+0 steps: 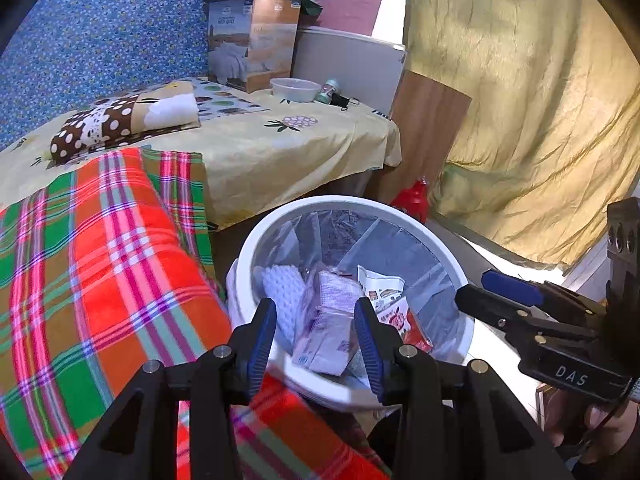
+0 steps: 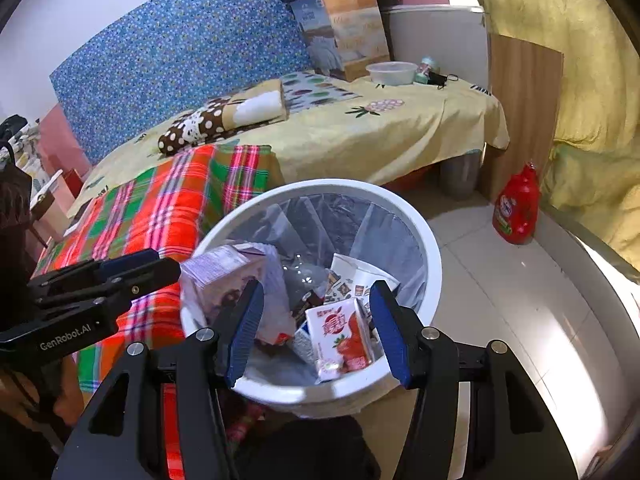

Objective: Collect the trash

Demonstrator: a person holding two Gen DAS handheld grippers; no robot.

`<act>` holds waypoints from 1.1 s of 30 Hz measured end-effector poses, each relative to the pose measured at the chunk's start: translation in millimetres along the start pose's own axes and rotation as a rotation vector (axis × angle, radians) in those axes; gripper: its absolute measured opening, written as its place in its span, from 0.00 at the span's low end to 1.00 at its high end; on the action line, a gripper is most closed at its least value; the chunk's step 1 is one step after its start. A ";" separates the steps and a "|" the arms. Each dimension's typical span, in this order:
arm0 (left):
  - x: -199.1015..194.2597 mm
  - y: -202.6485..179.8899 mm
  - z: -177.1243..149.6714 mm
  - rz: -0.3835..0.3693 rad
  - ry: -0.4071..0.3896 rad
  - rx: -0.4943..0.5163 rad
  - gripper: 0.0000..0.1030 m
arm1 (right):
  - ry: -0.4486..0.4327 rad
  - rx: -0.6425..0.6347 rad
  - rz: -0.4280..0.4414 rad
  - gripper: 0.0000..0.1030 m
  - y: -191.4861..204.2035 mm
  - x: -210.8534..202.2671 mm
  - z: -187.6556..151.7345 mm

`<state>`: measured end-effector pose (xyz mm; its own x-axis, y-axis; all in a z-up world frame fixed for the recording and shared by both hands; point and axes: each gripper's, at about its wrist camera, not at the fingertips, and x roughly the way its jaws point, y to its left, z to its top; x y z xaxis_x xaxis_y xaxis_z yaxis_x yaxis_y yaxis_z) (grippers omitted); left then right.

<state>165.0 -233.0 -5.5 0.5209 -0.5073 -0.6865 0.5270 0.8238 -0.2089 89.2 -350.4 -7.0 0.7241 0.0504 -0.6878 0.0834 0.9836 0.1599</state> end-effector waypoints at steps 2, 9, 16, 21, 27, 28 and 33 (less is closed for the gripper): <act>-8.8 1.4 -6.3 0.007 -0.004 -0.002 0.39 | -0.008 -0.006 0.004 0.55 5.4 -5.5 -3.3; -42.4 4.5 -26.8 0.024 -0.027 -0.010 0.39 | -0.010 -0.032 0.018 0.56 22.7 -18.4 -15.9; -71.7 3.9 -43.7 0.024 -0.052 -0.024 0.39 | -0.008 -0.055 0.027 0.56 36.5 -28.7 -25.9; -88.9 7.1 -57.7 0.049 -0.067 -0.041 0.39 | -0.018 -0.067 0.027 0.56 46.0 -37.3 -32.8; -105.7 9.4 -71.1 0.075 -0.079 -0.045 0.39 | -0.037 -0.086 0.030 0.56 56.2 -48.7 -40.6; -108.9 9.5 -72.0 0.079 -0.084 -0.047 0.39 | -0.039 -0.088 0.030 0.56 58.0 -50.5 -42.2; -117.5 8.7 -75.3 0.091 -0.096 -0.049 0.39 | -0.043 -0.093 0.031 0.56 62.3 -53.0 -45.1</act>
<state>57.8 -147.1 21.0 0.6281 -0.4502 -0.6346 0.4425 0.8776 -0.1846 25.1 -284.0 7.5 0.7541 0.0751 -0.6524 -0.0013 0.9936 0.1129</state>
